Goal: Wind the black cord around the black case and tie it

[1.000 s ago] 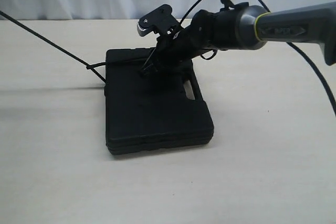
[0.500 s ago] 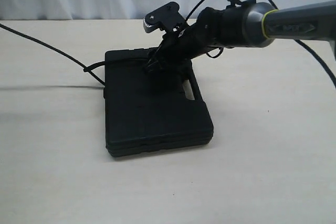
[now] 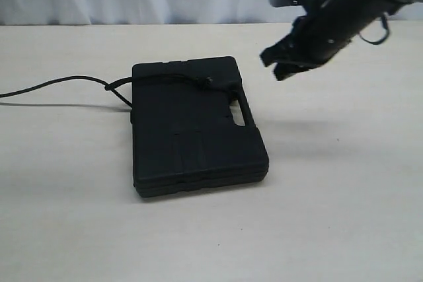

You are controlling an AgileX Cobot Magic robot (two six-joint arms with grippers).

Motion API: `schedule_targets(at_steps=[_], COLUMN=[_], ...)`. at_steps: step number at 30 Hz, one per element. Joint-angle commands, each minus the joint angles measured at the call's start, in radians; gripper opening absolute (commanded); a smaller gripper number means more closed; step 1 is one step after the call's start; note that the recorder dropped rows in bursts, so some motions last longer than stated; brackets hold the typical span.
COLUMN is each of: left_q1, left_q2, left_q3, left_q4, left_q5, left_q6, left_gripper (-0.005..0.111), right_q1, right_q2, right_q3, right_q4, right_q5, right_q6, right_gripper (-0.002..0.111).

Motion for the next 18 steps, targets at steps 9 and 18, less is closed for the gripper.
schedule_targets(at_steps=[9, 18], left_q1=[0.057, -0.153], left_q2=[-0.418, -1.062], left_q3=[0.507, 0.832], left_q4=[-0.127, 0.157], left_q5=[-0.147, -0.393], left_q6=[-0.097, -0.287], left_gripper=[0.0, 0.0], right_q1=[-0.188, -0.067], right_q2=[-1.03, -1.503], right_q3=[0.806, 1.019], right_q4=[0.002, -0.032], right_q5=[-0.637, -0.755], right_q6=[0.138, 0.137], right_gripper=[0.004, 0.004])
